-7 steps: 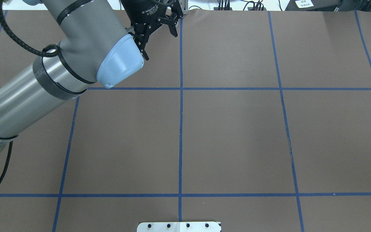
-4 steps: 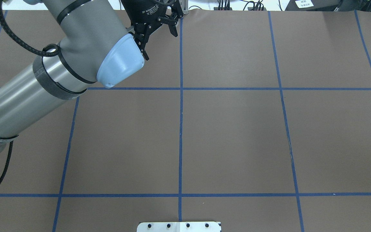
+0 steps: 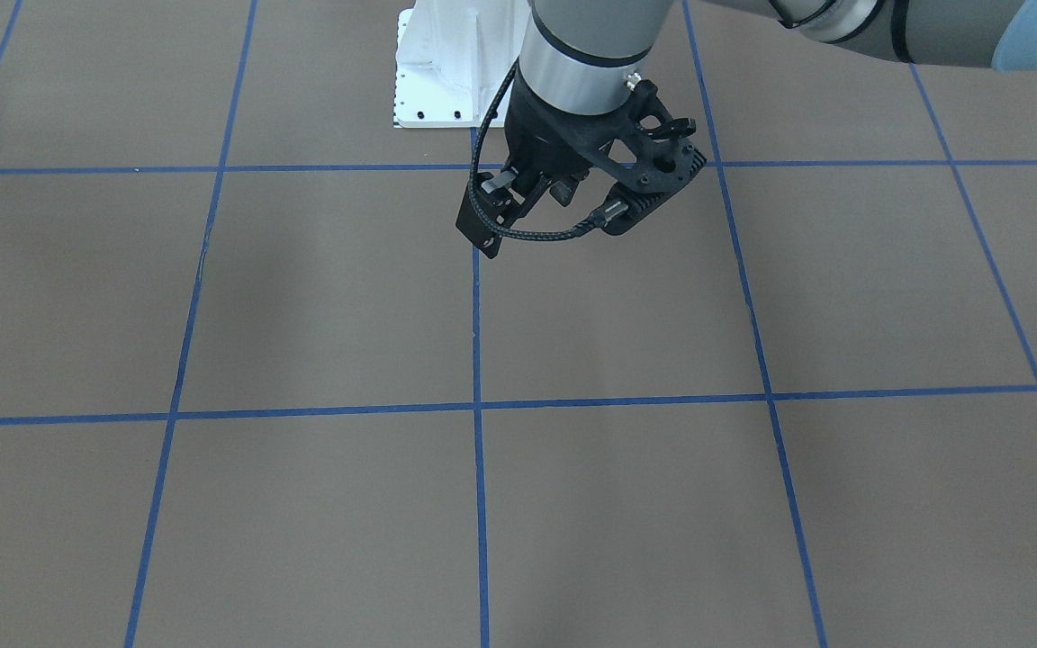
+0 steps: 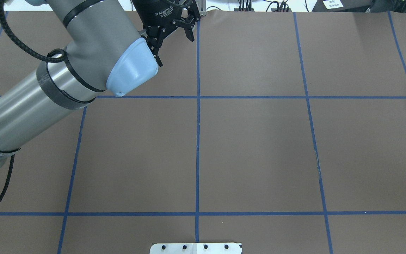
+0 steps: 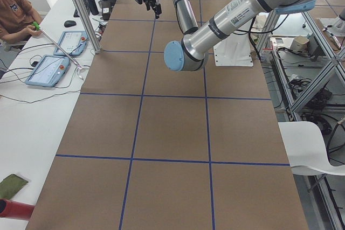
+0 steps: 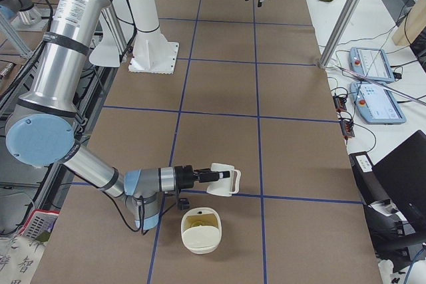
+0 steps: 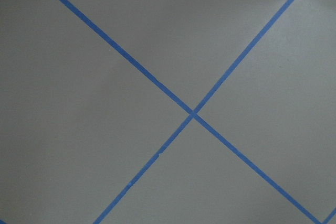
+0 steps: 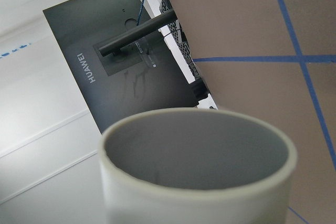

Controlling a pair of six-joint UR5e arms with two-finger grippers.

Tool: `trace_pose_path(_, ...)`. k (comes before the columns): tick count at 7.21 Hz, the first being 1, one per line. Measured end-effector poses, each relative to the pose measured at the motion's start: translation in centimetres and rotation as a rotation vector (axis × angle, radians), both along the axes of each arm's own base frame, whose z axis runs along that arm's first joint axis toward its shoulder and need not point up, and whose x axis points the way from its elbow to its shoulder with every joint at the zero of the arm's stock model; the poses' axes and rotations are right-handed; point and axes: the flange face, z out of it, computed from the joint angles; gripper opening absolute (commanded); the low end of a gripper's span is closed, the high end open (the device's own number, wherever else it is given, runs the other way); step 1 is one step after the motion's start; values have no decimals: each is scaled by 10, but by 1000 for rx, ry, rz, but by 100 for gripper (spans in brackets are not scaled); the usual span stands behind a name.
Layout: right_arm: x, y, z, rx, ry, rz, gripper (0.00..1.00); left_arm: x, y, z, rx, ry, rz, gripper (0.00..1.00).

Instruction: Left arm hands cup to right arm to dump lemon

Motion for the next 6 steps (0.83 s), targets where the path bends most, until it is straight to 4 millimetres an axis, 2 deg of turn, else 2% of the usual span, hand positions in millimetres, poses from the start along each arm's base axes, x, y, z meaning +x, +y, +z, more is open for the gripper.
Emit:
trace_pose_path(1, -18, -19, -23, -1, 101, 3, 14, 0, 0, 0, 3, 1, 2, 100)
trace_pose_path(3, -61, -60, -92, 1, 319, -10, 15, 1, 1, -1, 8, 2, 5, 100)
trace_pose_path(4, -92, -81, -128, 17, 441, -36, 15, 1, 0, -1, 16, 0, 8, 100)
trace_pose_path(6, -171, -126, -187, 106, 784, -101, 15, 4, -1, -2, 46, -10, 19, 100)
